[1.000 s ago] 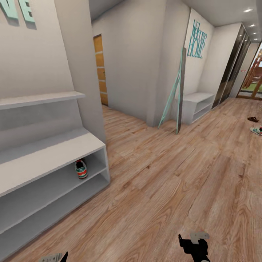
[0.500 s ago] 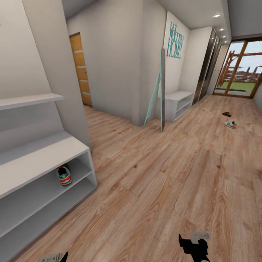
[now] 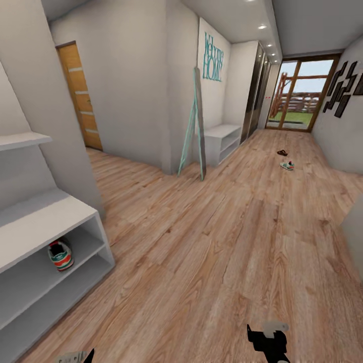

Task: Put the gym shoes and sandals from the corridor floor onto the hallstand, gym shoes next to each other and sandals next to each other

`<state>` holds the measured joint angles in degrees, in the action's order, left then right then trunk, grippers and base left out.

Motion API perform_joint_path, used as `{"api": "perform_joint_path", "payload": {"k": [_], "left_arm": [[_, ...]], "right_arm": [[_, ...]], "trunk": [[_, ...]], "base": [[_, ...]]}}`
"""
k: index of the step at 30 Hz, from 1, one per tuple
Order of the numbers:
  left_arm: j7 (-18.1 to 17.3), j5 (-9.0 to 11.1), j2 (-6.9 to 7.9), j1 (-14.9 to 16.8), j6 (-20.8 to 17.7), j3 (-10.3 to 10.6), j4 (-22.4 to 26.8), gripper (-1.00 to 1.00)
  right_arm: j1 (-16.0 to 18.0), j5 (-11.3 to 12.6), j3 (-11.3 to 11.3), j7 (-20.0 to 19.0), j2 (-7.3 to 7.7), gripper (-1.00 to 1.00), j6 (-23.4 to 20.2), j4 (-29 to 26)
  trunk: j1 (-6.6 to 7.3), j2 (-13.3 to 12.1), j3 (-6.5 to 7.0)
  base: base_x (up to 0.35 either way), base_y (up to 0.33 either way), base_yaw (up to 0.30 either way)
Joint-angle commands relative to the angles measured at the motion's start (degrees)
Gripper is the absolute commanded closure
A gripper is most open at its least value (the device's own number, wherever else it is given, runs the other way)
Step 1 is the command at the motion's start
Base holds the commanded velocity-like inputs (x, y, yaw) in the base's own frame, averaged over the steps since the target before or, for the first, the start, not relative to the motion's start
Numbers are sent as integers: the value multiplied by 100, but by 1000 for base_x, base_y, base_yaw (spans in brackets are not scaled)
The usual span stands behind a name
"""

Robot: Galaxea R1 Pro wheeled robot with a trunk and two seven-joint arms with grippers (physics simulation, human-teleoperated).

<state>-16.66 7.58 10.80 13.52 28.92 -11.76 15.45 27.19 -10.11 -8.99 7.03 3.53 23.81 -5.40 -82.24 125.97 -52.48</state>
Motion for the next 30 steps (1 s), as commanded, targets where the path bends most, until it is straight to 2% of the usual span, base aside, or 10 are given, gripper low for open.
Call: {"api": "perform_joint_path", "payload": {"k": [1, 21, 30], "left_arm": [[-56, 60, 1, 2, 0, -11, -3, -100], [-56, 67, 1, 2, 0, -11, -5, -100], [-56, 68, 1, 2, 0, -11, 2, -100]], "right_arm": [[6, -60, -41, 18, -2, -100, 18, 8], [6, -61, -43, 17, 8, -100, 9, 3], [6, -61, -41, 17, 7, -100, 1, 3]], "trunk": [[1, 2, -5], [1, 2, -5], [1, 2, -5]], "base": [[0, 0, -295], [5, 0, -299], [271, 0, -300]]}}
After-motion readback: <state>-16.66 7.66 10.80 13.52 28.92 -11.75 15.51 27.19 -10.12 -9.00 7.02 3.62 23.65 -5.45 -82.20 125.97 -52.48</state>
